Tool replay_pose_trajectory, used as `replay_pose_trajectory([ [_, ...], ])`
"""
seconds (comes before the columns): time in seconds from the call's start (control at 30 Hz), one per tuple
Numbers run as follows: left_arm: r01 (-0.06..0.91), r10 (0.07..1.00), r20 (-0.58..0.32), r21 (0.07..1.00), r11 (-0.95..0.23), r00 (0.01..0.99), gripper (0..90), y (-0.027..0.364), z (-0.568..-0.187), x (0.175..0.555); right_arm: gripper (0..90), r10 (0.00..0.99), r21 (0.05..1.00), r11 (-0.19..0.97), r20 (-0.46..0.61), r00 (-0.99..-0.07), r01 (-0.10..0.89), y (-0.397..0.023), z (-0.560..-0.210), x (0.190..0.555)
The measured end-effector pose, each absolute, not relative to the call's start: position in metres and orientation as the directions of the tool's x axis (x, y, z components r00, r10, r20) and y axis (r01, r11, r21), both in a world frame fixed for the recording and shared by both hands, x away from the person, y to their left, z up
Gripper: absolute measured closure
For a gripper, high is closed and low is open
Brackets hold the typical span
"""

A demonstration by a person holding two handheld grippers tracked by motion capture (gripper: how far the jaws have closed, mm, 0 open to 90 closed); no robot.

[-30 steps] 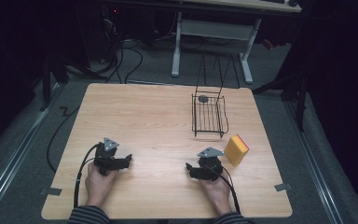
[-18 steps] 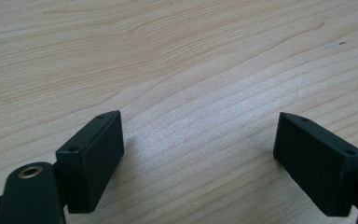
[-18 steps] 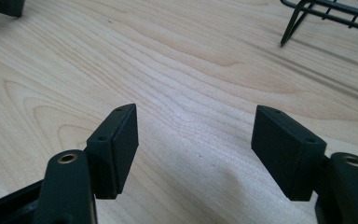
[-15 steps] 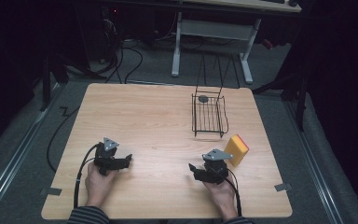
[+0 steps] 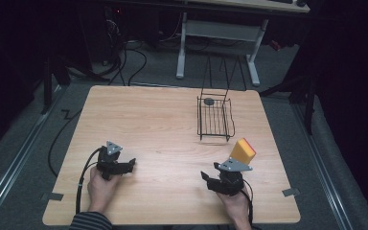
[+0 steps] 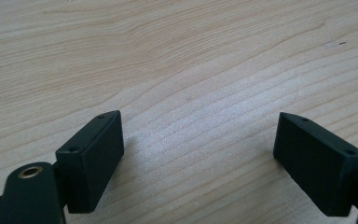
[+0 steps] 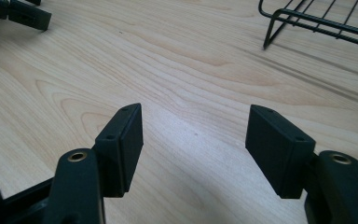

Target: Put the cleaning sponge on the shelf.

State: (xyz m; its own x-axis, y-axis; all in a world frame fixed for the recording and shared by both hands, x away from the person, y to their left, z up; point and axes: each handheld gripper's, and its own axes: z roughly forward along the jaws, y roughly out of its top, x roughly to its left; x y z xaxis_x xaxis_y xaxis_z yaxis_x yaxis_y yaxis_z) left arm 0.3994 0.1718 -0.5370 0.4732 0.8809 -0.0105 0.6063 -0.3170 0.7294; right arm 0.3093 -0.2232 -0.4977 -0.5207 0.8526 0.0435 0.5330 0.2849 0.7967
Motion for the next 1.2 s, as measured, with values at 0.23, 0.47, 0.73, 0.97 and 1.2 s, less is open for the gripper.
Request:
replay_pose_trajectory([
  [0.23,0.607,0.881,-0.011,0.729,-0.316,0.472,16.6,0.172,-0.537,0.399,37.4,0.863,0.812,0.261,0.045,-0.502,0.522,-0.238,-0.493,0.297],
  [0.47,0.606,0.881,-0.01,0.729,-0.317,0.473,16.6,0.172,-0.537,0.399,37.4,0.875,0.819,0.249,0.039,-0.482,0.516,-0.249,-0.49,0.288],
  [0.73,0.606,0.881,-0.01,0.729,-0.317,0.473,16.6,0.172,-0.537,0.399,37.5,0.896,0.821,0.224,0.039,-0.441,0.526,-0.266,-0.489,0.278],
  [0.97,0.607,0.881,-0.01,0.729,-0.318,0.473,16.6,0.172,-0.537,0.399,38.7,0.913,0.817,0.21,0.032,-0.406,0.537,-0.284,-0.491,0.27],
  [1.2,0.607,0.881,-0.01,0.729,-0.318,0.473,16.6,0.172,-0.537,0.399,39.2,0.93,0.808,0.182,0.042,-0.364,0.56,-0.299,-0.494,0.263],
])
